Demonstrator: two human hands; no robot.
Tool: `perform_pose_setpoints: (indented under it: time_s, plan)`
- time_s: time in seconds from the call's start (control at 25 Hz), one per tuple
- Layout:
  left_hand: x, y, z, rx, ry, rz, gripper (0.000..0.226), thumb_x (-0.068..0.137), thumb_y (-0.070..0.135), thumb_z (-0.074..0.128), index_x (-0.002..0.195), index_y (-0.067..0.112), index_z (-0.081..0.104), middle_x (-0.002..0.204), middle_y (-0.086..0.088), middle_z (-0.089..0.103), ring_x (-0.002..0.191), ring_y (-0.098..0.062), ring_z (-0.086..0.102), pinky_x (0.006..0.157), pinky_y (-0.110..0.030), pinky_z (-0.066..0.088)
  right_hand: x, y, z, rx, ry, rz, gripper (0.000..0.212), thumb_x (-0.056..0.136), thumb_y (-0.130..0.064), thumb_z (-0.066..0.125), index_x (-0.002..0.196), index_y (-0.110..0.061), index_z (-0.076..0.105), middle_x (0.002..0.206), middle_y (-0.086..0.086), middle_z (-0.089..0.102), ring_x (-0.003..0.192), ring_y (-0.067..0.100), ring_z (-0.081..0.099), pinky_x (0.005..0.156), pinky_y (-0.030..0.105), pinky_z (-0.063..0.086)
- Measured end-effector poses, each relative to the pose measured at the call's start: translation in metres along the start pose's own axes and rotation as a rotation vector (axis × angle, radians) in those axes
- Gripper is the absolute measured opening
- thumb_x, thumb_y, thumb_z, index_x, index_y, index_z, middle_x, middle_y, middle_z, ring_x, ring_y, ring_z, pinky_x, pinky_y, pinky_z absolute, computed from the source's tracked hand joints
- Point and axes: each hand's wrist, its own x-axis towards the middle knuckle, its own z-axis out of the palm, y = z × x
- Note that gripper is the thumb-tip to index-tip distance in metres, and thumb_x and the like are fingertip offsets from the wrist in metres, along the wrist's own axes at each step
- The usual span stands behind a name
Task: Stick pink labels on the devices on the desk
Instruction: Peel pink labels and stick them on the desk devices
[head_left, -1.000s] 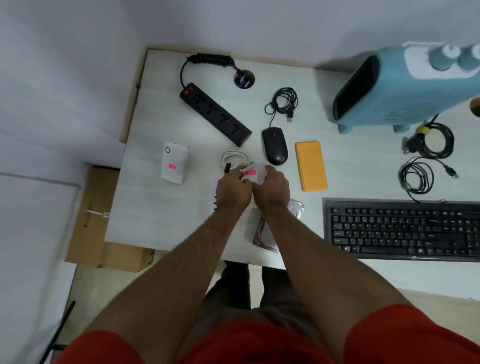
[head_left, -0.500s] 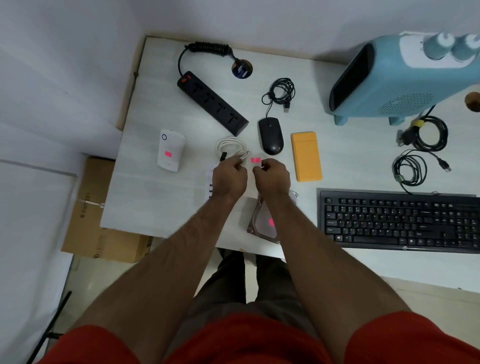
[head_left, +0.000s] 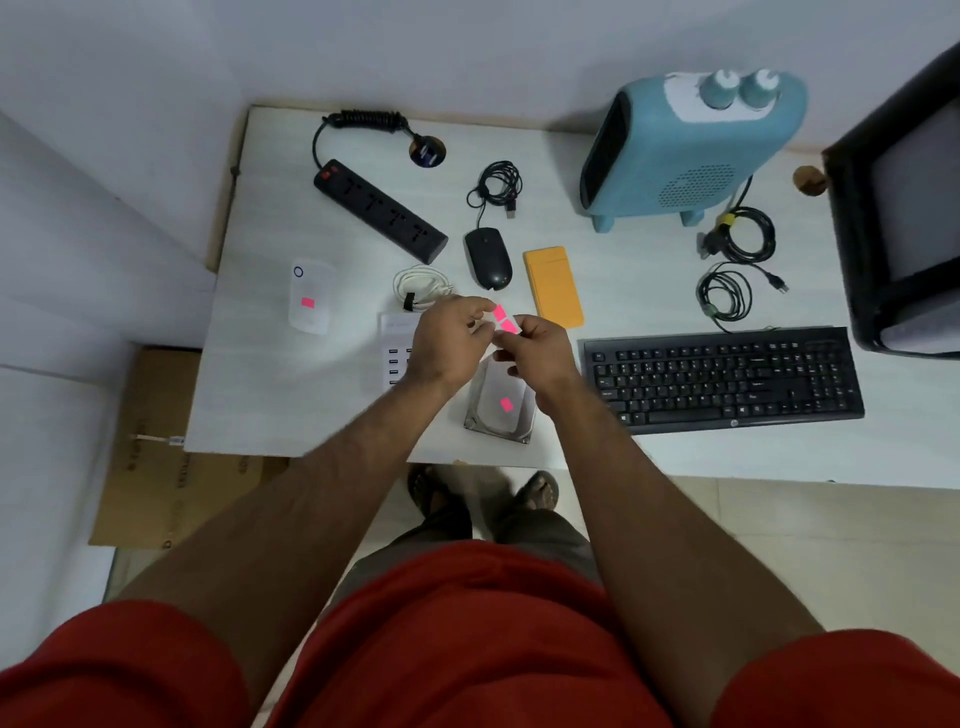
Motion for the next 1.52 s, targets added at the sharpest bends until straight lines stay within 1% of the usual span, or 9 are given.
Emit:
perform_pose_setpoints:
  time_s: [0.24, 0.4, 0.56, 0.72, 0.8, 1.0, 1.12, 1.28, 1.52]
  plan:
    - [-0.021, 0.021, 0.009, 0.061, -0.037, 0.088, 0.024, 0.087, 0.019, 0.066, 0.109, 0.015, 0.073, 0.105, -0.008, 0.069, 0.093, -0.019, 0.067, 0.087, -0.038, 0.055, -0.018, -0.002, -0.029, -0.092, -0.086, -0.127, 0.014, 0.090, -0.001, 0.068, 0.091, -0.015, 0.065, 0.074, 0.005, 0.068, 0.062, 0.013, 0.066, 0.059, 0.029, 0.048]
    - [-0.033, 0.039, 0.024, 0.114, -0.073, 0.118, 0.021, 0.086, 0.025, 0.062, 0.101, 0.018, 0.076, 0.097, -0.002, 0.075, 0.089, -0.016, 0.068, 0.083, -0.039, 0.056, -0.026, 0.005, -0.056, -0.093, -0.100, -0.149, 0.009, 0.093, -0.005, 0.066, 0.102, -0.005, 0.065, 0.080, 0.011, 0.069, 0.063, 0.014, 0.068, 0.054, 0.021, 0.048]
    - [-0.046, 0.053, 0.042, 0.146, -0.036, 0.077, 0.019, 0.086, 0.026, 0.062, 0.097, 0.020, 0.077, 0.092, 0.001, 0.077, 0.088, -0.014, 0.069, 0.081, -0.035, 0.055, -0.033, 0.014, -0.079, -0.117, -0.105, -0.168, 0.008, 0.094, -0.005, 0.065, 0.102, -0.006, 0.067, 0.081, 0.014, 0.067, 0.062, 0.011, 0.067, 0.053, 0.019, 0.048]
    - [-0.052, 0.059, 0.056, 0.160, 0.005, 0.006, 0.015, 0.086, 0.024, 0.065, 0.091, 0.019, 0.078, 0.092, 0.002, 0.076, 0.088, -0.014, 0.068, 0.079, -0.027, 0.049, -0.036, 0.022, -0.090, -0.128, -0.106, -0.164, 0.016, 0.092, -0.001, 0.063, 0.089, -0.016, 0.065, 0.072, 0.007, 0.062, 0.055, 0.006, 0.065, 0.052, 0.020, 0.047]
    - [-0.052, 0.057, 0.060, 0.142, -0.002, -0.024, 0.014, 0.085, 0.023, 0.066, 0.088, 0.017, 0.078, 0.089, 0.001, 0.076, 0.086, -0.016, 0.069, 0.078, -0.026, 0.049, -0.036, 0.025, -0.092, -0.131, -0.103, -0.162, 0.019, 0.091, -0.001, 0.064, 0.086, -0.019, 0.064, 0.075, 0.011, 0.061, 0.053, 0.006, 0.065, 0.052, 0.020, 0.046]
    - [-0.041, 0.044, 0.056, -0.089, -0.025, -0.167, 0.009, 0.078, 0.017, 0.069, 0.073, 0.018, 0.076, 0.079, -0.001, 0.075, 0.078, -0.024, 0.071, 0.077, -0.043, 0.060, -0.031, 0.028, -0.081, -0.079, -0.068, -0.145, 0.005, 0.091, -0.012, 0.071, 0.095, -0.009, 0.069, 0.075, 0.011, 0.060, 0.061, 0.016, 0.062, 0.052, 0.023, 0.049]
    - [-0.032, 0.038, 0.047, -0.184, -0.094, -0.183, 0.005, 0.082, 0.013, 0.072, 0.079, 0.016, 0.075, 0.084, -0.010, 0.074, 0.077, -0.028, 0.070, 0.072, -0.037, 0.061, -0.025, 0.027, -0.074, -0.065, -0.050, -0.105, 0.001, 0.091, -0.012, 0.069, 0.090, -0.012, 0.069, 0.081, 0.012, 0.063, 0.064, 0.016, 0.060, 0.055, 0.026, 0.051]
    - [-0.018, 0.031, 0.034, -0.272, -0.182, -0.223, 0.005, 0.085, 0.009, 0.070, 0.084, 0.013, 0.073, 0.085, -0.009, 0.071, 0.078, -0.016, 0.067, 0.064, -0.024, 0.056, -0.016, 0.021, -0.059, -0.042, -0.039, -0.052, 0.009, 0.091, -0.011, 0.066, 0.083, -0.015, 0.065, 0.077, 0.008, 0.066, 0.064, 0.017, 0.060, 0.055, 0.026, 0.050]
    - [0.002, 0.020, 0.015, -0.323, -0.299, -0.289, 0.008, 0.087, 0.007, 0.069, 0.094, 0.006, 0.072, 0.084, -0.009, 0.069, 0.079, -0.016, 0.065, 0.077, -0.031, 0.058, -0.002, 0.015, -0.042, -0.018, -0.065, -0.016, 0.008, 0.094, -0.015, 0.063, 0.086, -0.013, 0.062, 0.083, 0.011, 0.064, 0.071, 0.022, 0.059, 0.055, 0.025, 0.048]
